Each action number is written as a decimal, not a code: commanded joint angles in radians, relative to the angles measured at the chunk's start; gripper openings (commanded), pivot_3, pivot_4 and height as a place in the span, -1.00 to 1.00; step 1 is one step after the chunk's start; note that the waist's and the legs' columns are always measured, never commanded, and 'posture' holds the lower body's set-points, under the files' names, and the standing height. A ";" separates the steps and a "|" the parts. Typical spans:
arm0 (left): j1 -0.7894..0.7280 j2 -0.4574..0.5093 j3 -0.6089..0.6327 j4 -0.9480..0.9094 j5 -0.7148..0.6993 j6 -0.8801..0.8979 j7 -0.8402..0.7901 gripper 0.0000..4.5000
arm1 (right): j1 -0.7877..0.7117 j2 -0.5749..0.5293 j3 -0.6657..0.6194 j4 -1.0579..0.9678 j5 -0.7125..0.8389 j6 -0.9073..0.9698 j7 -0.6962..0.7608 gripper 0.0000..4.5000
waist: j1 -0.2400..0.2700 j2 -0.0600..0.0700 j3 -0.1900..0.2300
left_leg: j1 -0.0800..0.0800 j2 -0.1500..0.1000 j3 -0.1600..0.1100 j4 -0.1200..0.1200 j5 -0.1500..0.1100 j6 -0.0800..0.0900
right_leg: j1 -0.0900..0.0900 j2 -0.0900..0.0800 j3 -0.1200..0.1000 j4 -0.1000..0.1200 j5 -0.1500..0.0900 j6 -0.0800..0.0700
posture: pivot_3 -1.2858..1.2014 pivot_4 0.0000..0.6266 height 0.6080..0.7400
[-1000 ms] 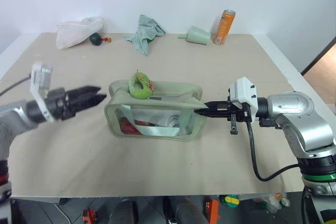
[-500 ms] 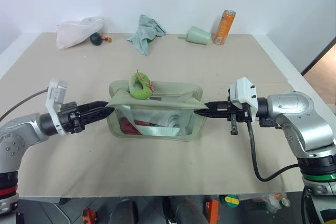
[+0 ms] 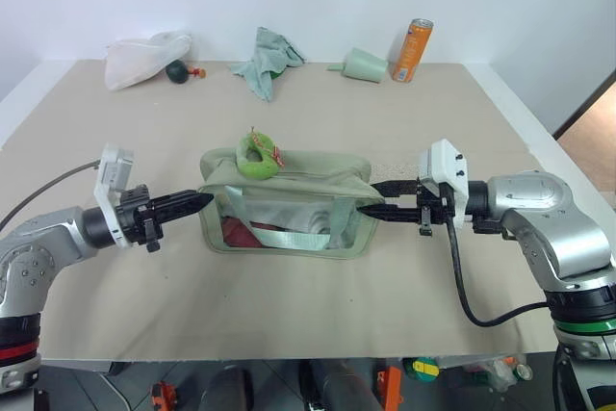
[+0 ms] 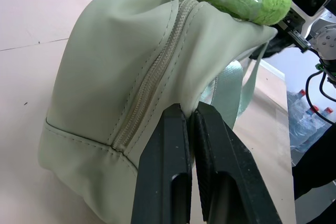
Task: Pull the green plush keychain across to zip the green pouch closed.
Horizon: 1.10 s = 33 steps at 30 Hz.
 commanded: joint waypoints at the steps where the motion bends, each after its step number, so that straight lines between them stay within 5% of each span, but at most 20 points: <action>1: 0.001 0.002 -0.007 -0.033 0.002 -0.010 0.003 -1.00 | 0.022 -0.037 -0.086 -0.063 0.062 0.056 -0.011 0.34 | 0.001 0.000 0.000 | 0.000 0.000 0.000 0.000 0.000 0.000 | 0.000 0.000 0.000 0.000 0.000 0.000 | 0.03 -0.52 1.00; 4: 0.001 0.001 -0.011 -0.034 0.003 -0.010 0.005 -1.00 | 0.023 -0.052 -0.170 -0.087 0.166 0.120 -0.003 0.80 | 0.002 0.000 0.000 | -0.001 -0.001 0.000 0.000 0.000 0.000 | 0.000 -0.001 0.000 0.000 0.000 0.000 | 0.03 -0.52 1.00; 8: -0.006 -0.001 -0.018 -0.028 0.005 -0.015 0.004 -1.00 | -0.085 -0.028 -0.265 -0.096 0.328 0.192 -0.036 0.80 | -0.001 0.000 0.000 | 0.000 -0.001 0.000 0.000 0.000 0.000 | 0.000 0.000 0.001 0.000 0.000 0.001 | 0.03 -0.52 1.00; 12: -0.017 -0.009 -0.027 -0.020 0.007 -0.020 0.009 -1.00 | -0.219 0.053 -0.229 -0.107 0.382 0.204 -0.103 0.80 | -0.001 0.000 0.000 | 0.001 -0.001 -0.001 0.000 0.001 0.002 | 0.001 0.000 0.000 0.000 0.001 0.002 | 0.03 -0.52 1.00; 19: -0.022 -0.019 -0.039 -0.019 0.012 -0.029 0.019 -1.00 | -0.343 0.172 0.088 -0.071 0.144 0.091 -0.081 0.80 | 0.001 0.000 0.000 | -0.002 -0.001 0.000 0.000 0.001 0.002 | 0.000 -0.002 0.000 -0.001 0.001 0.002 | 0.03 -0.52 1.00; 33: 0.021 -0.038 -0.019 -0.062 -0.006 -0.042 0.052 -1.00 | -0.483 0.376 0.251 0.212 -0.080 -0.132 -0.005 0.80 | 0.003 0.000 0.000 | -0.002 -0.002 -0.001 0.000 0.000 0.002 | 0.000 -0.003 0.000 -0.001 0.001 0.001 | 0.03 -0.52 1.00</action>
